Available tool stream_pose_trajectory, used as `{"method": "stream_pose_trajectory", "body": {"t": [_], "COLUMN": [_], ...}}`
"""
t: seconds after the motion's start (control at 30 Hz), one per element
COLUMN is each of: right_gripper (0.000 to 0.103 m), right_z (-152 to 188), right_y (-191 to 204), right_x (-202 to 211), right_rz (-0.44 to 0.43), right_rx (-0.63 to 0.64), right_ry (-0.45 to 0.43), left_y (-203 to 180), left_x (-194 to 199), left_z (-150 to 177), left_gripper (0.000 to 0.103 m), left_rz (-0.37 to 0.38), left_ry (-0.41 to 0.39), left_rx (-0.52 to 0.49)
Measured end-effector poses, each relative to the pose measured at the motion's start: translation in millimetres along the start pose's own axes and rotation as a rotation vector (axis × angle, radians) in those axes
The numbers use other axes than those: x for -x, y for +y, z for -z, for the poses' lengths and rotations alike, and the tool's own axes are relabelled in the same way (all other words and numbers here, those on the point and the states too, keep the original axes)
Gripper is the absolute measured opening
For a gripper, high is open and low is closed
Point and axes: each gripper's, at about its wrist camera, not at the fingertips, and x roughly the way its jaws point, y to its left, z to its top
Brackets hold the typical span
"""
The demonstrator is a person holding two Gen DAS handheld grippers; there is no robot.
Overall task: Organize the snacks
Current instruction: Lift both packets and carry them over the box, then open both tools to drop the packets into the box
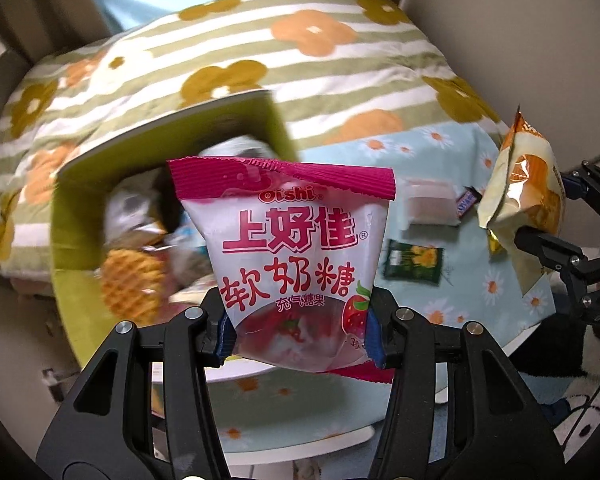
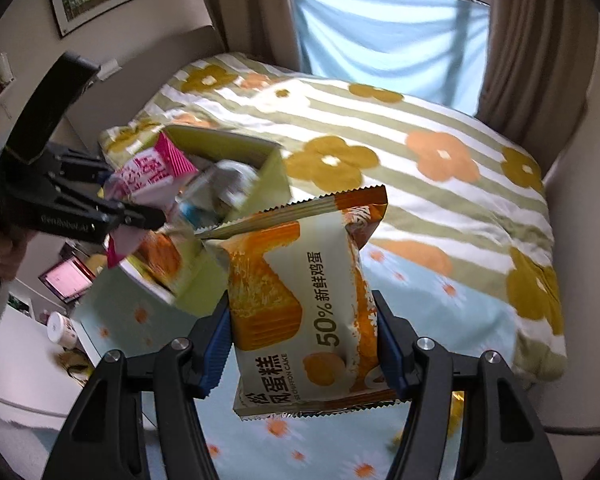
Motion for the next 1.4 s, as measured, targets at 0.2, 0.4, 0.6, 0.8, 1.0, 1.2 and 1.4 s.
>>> {"method": "stream_pose_trajectory", "body": {"t": [0.2, 0.4, 0.6, 0.8, 1.0, 1.2, 1.4], "right_gripper": [0.059, 0.059, 0.059, 0.059, 0.059, 0.06, 0.102], "right_z": [-40, -68, -82, -81, -79, -75, -67], "right_y": [55, 98, 117, 116, 115, 115, 120], "right_x": [-33, -71, -102, -113, -116, -114, -108], "right_rz": [-0.05, -0.071, -0.065, -0.04, -0.04, -0.052, -0.024], "right_rx": [-0.02, -0.049, -0.146, -0.217, -0.245, -0.25, -0.21], "right_ry": [-0.011, 0.001, 0.016, 0.034, 0.041, 0.046, -0.021], "left_y": [73, 135, 167, 176, 186, 180, 180], "left_x": [9, 1, -20, -31, -24, -21, -19], "left_z": [3, 0, -6, -6, 15, 34, 51], "left_gripper": [0.046, 0.046, 0.047, 0.102, 0.103, 0.103, 0.103], "left_rz": [0.003, 0.013, 0.012, -0.047, -0.031, -0.068, -0.039], "left_ry": [-0.026, -0.035, -0.035, -0.127, -0.202, -0.201, -0.207], "left_rx": [0.06, 0.098, 0.06, 0.032, 0.103, 0.139, 0.207]}}
